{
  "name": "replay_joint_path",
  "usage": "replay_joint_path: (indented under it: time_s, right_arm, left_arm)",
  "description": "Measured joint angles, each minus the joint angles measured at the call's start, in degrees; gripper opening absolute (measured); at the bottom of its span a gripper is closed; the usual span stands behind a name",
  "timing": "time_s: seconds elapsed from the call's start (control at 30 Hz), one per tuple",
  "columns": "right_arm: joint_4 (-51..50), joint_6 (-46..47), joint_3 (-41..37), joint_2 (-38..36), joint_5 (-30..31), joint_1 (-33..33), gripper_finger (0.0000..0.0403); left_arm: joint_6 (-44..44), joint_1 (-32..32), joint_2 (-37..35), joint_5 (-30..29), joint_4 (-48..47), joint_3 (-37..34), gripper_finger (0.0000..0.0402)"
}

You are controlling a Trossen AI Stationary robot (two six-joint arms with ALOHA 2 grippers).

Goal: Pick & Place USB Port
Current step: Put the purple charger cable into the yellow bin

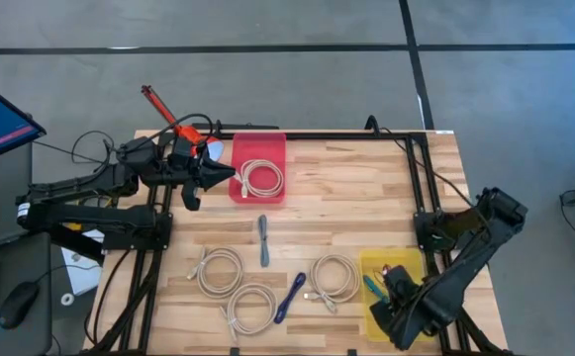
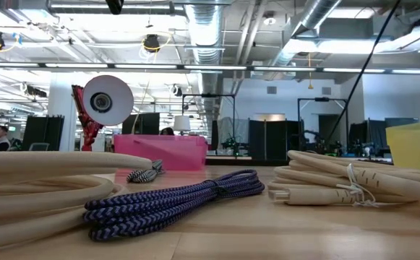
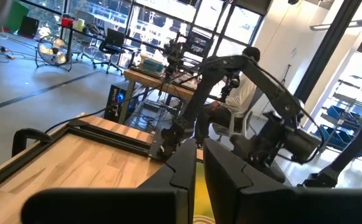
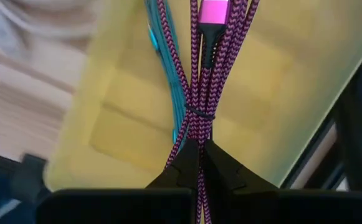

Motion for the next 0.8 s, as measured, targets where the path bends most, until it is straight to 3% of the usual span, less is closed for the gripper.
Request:
replay_joint_path:
  time_s: [0.27,0.53,0.8]
  right_arm:
    - [17.25,2.02,-10.96,0.45,-3.04,1.36,0.0]
    - [19.99,1.75,-16.74,-1.03,-4.21,0.89,0.0]
    - [20.44,1.36,-17.32,-1.58,-4.41,0.89,0.0016]
  left_arm:
    - [0.01,-0.01,0.02,0.0,0.0,0.0,0.003]
    - [0.02,-0.01,0.02,0.0,0.02,0.0,0.003]
    - [0.01,0.0,0.02,0.0,0.0,0.0,0.003]
